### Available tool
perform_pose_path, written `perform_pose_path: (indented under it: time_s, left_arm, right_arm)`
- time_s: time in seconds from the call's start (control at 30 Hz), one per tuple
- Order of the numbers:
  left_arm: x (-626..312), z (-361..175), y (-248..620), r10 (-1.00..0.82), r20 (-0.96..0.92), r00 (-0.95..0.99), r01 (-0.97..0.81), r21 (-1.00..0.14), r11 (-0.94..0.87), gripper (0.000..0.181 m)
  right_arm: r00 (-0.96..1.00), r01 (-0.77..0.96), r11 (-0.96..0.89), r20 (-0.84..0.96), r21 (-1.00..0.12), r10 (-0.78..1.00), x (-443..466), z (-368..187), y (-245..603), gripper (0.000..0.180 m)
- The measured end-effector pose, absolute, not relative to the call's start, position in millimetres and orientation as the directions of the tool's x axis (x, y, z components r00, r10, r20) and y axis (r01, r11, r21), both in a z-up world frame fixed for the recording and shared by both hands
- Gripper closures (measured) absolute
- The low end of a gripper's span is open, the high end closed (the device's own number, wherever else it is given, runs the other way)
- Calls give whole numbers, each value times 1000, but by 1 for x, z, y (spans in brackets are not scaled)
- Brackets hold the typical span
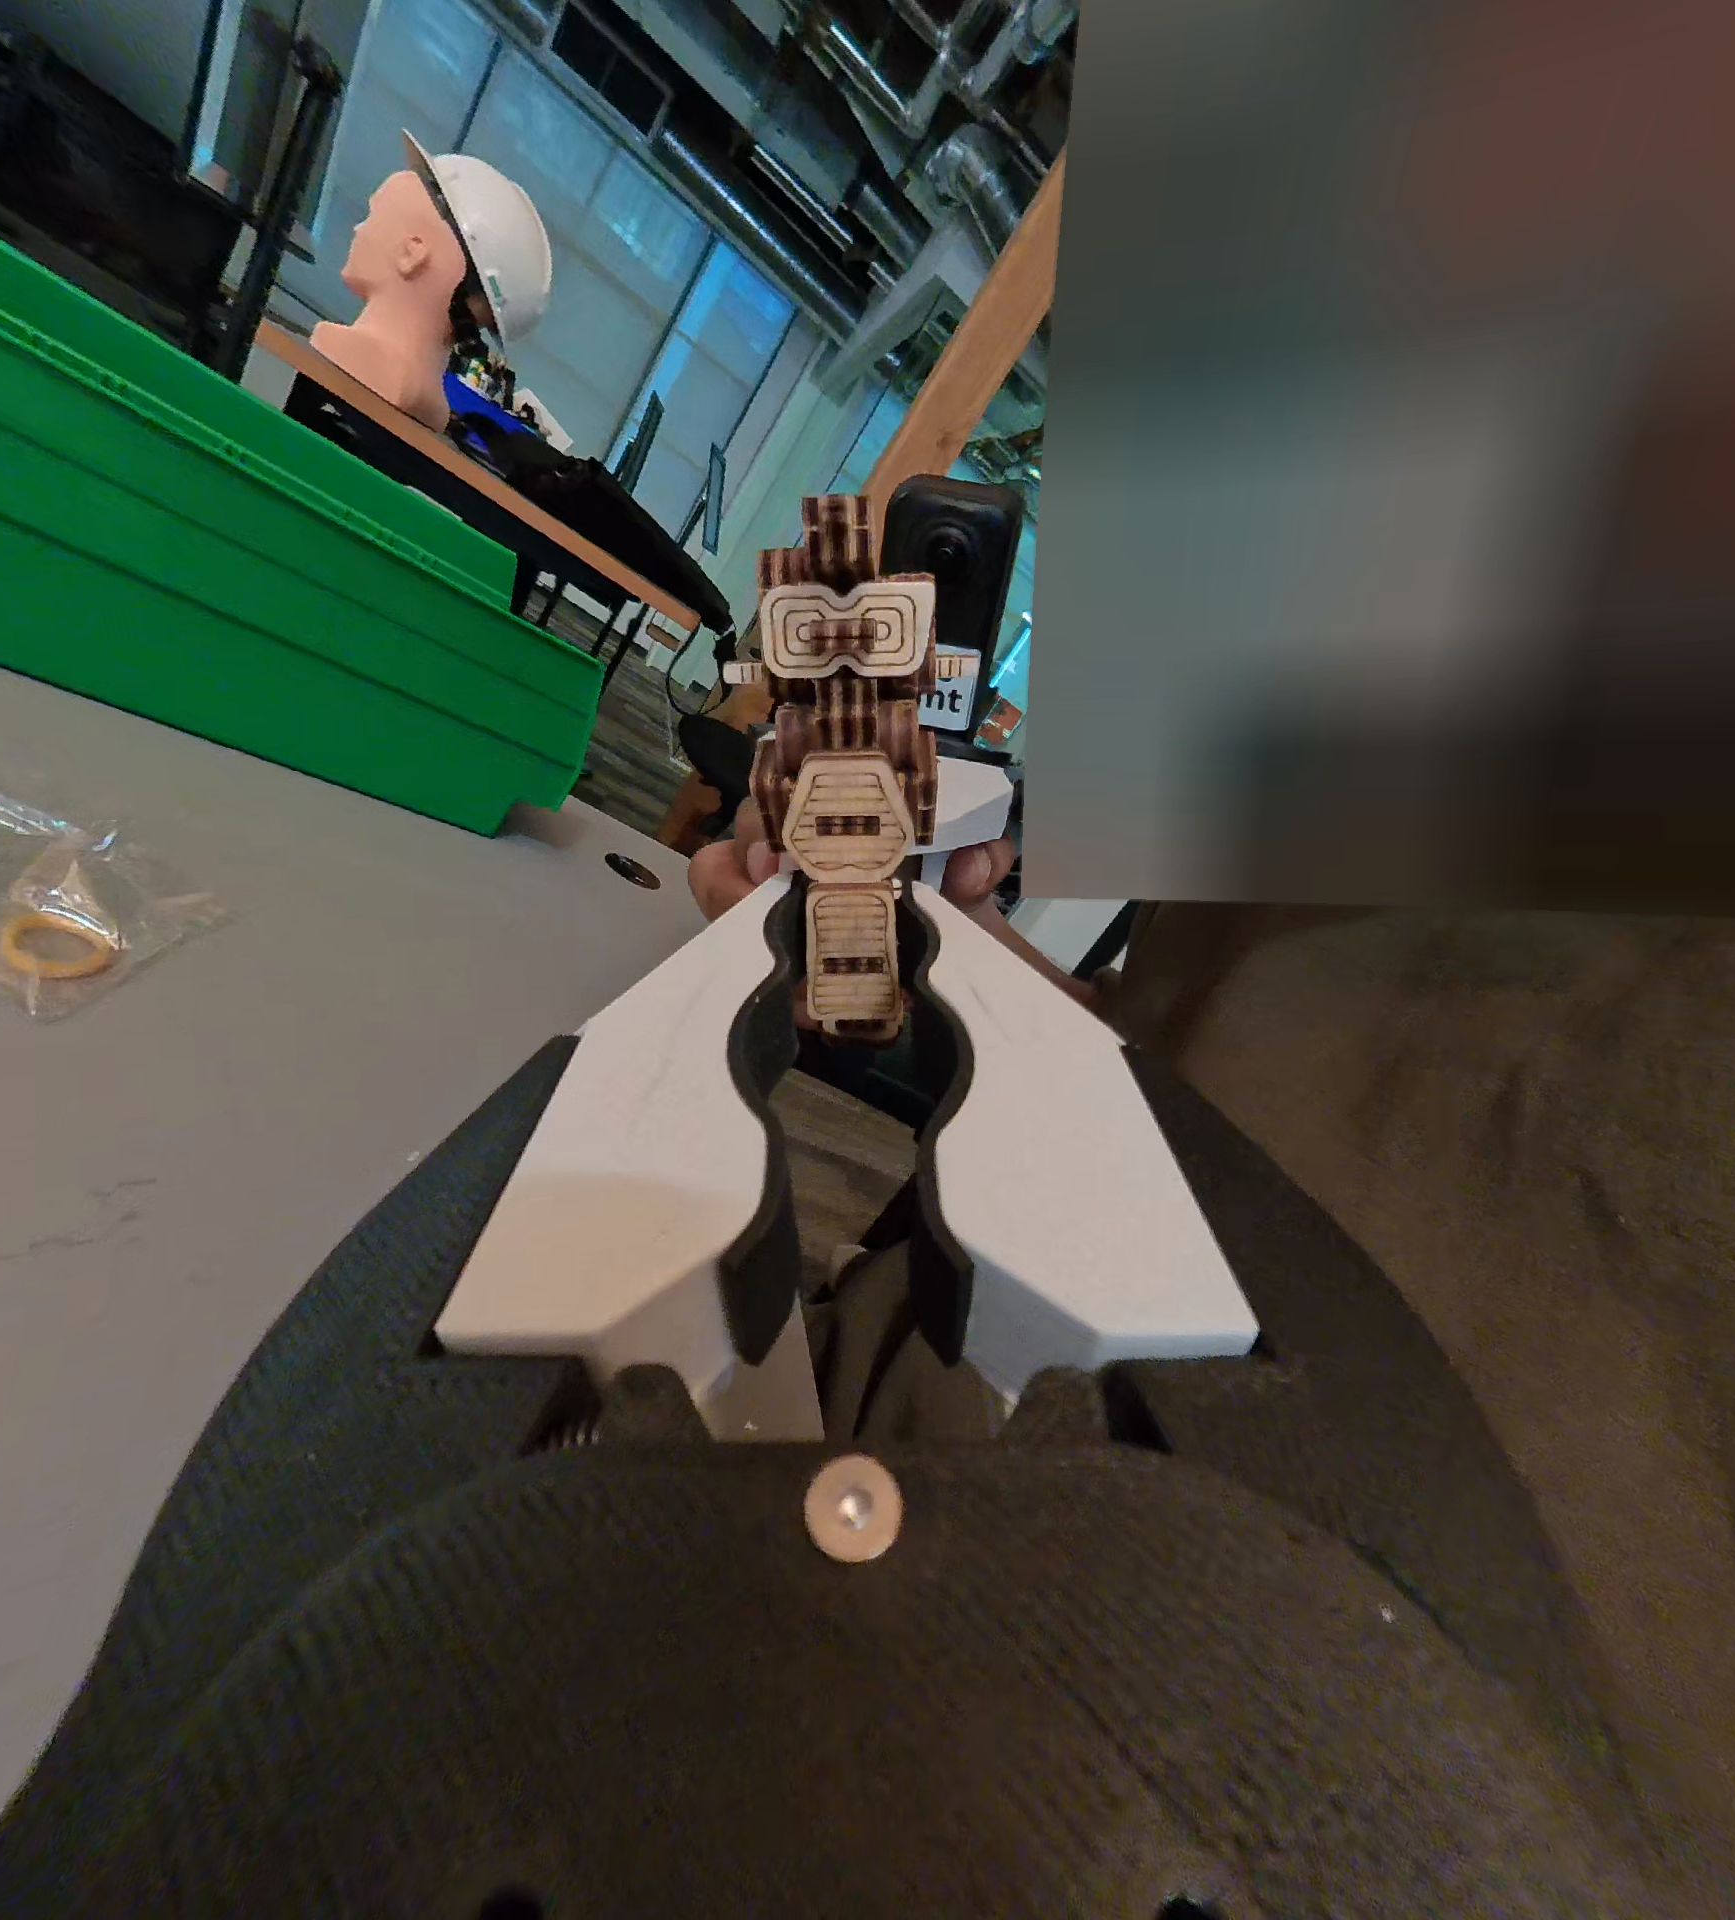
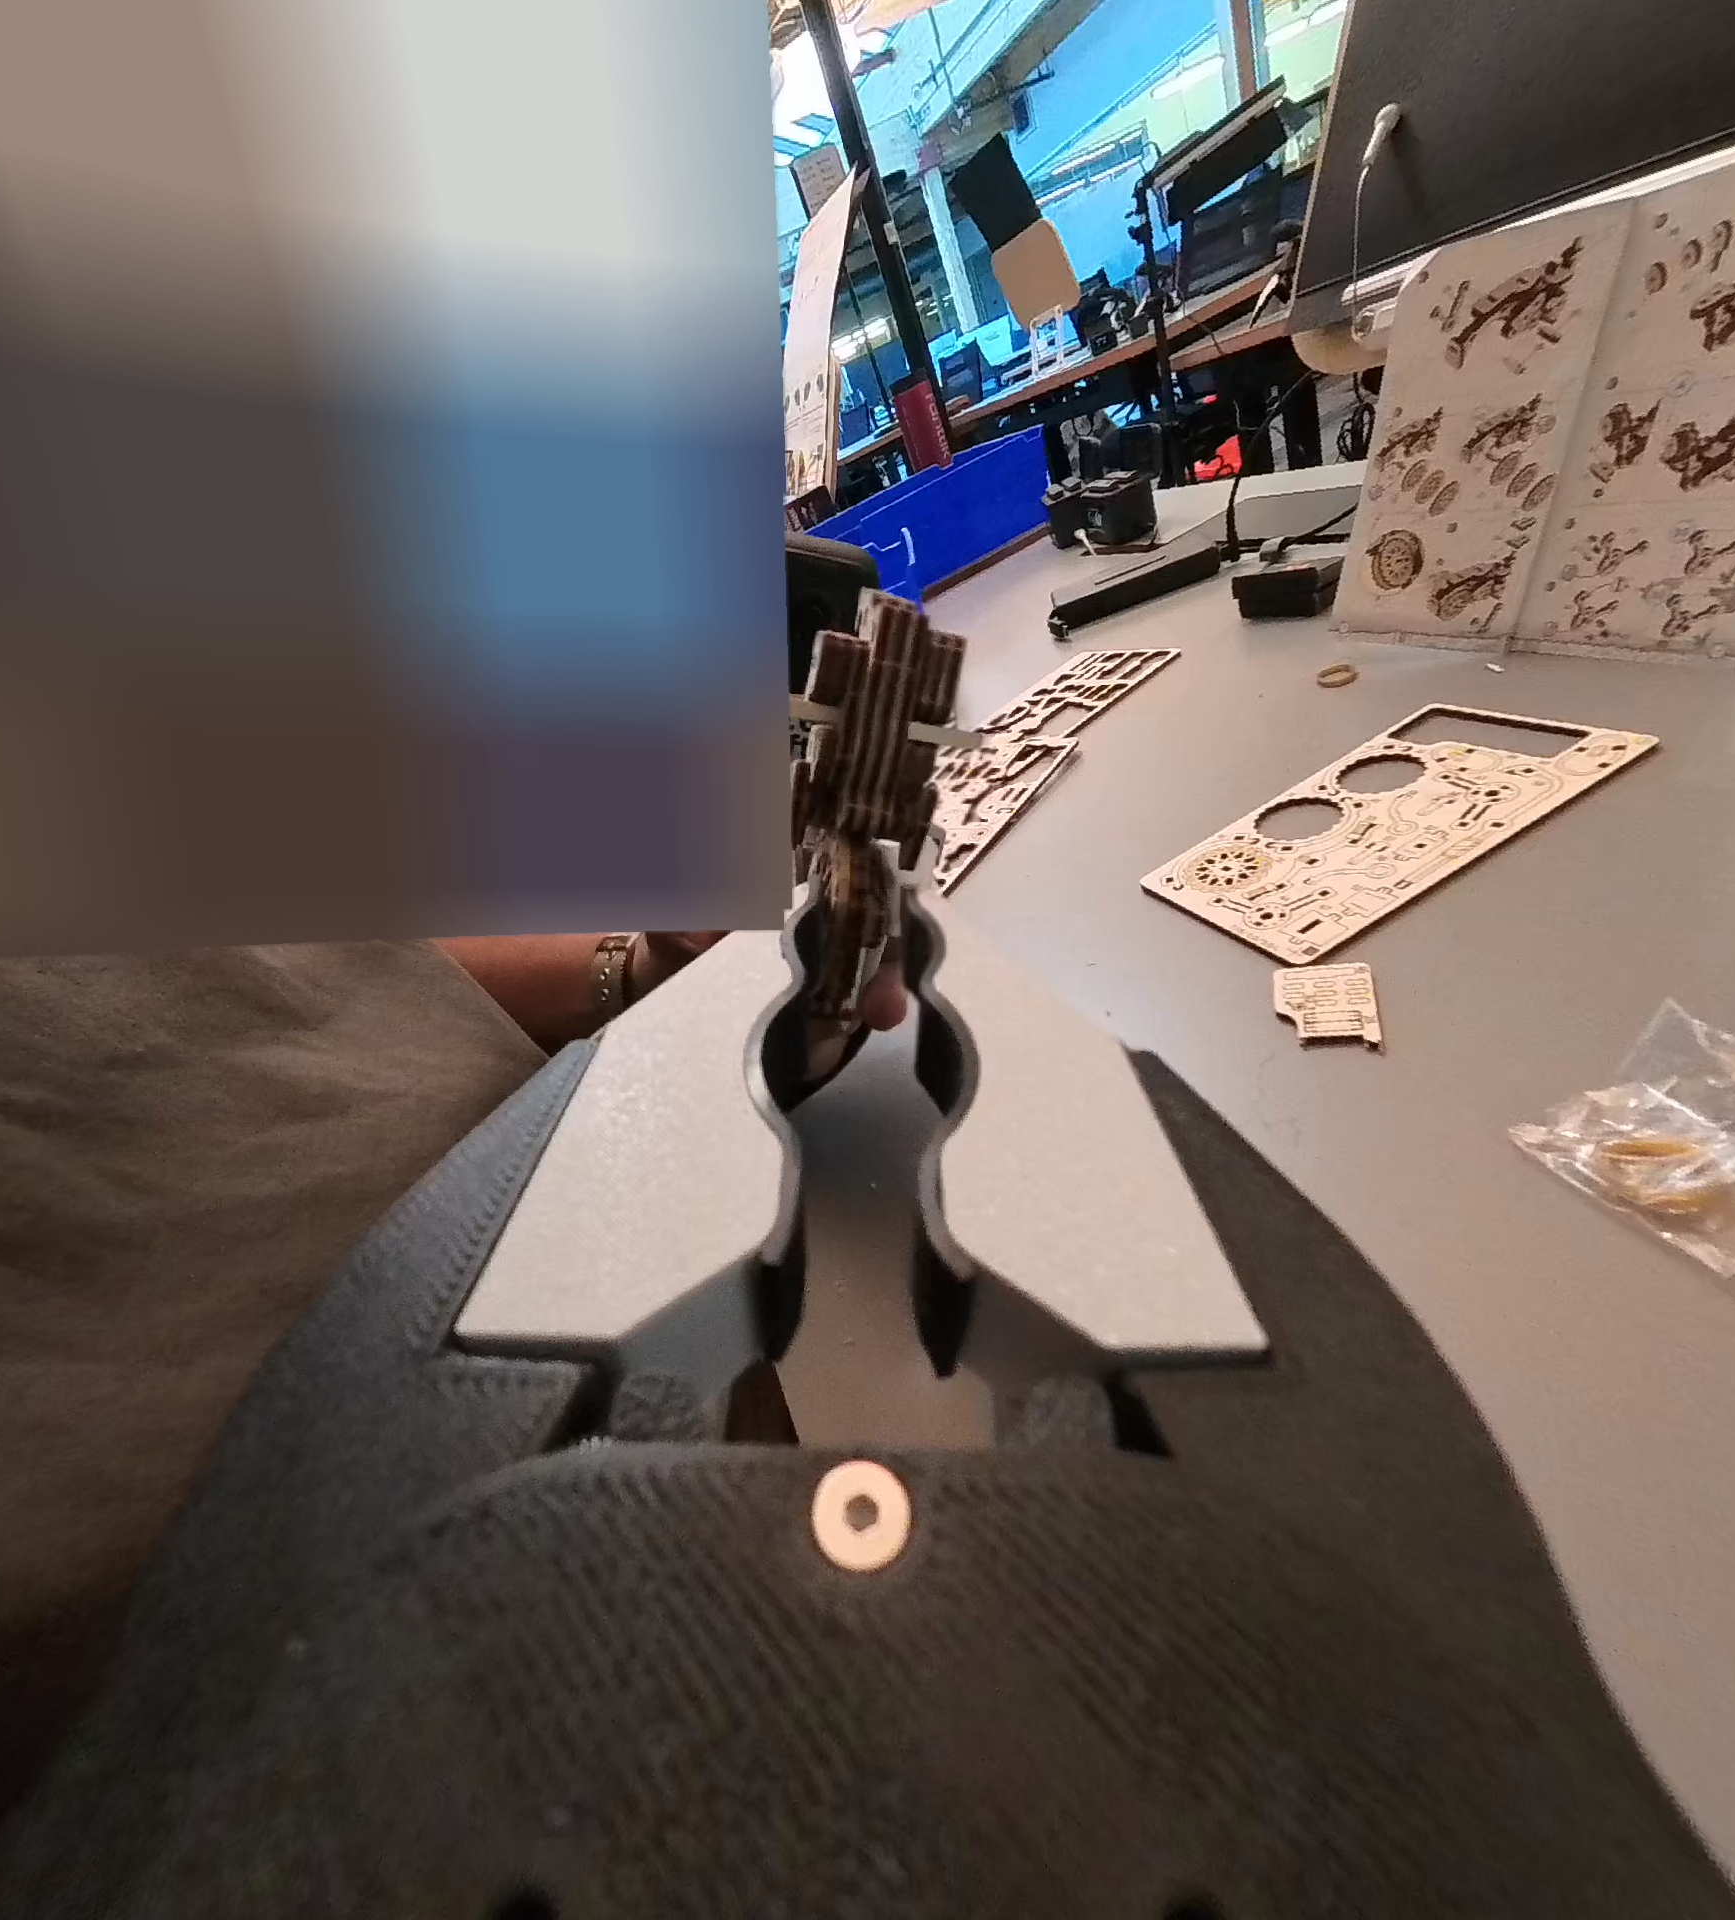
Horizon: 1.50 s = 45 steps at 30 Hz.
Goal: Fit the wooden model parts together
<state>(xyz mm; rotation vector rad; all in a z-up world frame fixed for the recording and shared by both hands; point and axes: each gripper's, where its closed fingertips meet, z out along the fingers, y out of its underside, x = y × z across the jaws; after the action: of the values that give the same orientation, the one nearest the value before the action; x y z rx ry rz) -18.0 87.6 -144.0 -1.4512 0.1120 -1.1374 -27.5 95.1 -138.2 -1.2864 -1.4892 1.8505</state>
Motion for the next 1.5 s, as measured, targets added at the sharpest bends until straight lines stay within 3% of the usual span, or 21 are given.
perform_pose_path:
  time_s: [0.47, 0.67, 0.93, 1.5]
  left_arm:
    - [-5, -125, 68, -769, 405, 494, 482, -864, -146, 167]
    - [-5, -107, 55, -797, 185, 574, 434, -895, 105, 168]
    - [7, -115, 53, -813, 143, 565, 366, -926, 91, 167]
    - [9, -115, 51, -821, 136, 555, 346, -935, 79, 167]
  right_arm:
    - [-565, 229, -328, -400, -916, 722, -18, -130, 74, 155]
    - [-612, 142, -220, -260, -965, 747, -9, -120, 59, 157]
    - [-638, 44, -178, -165, -983, 752, -1, -109, 54, 161]
    - [-644, 34, -153, -138, -988, 752, -1, -112, 51, 165]
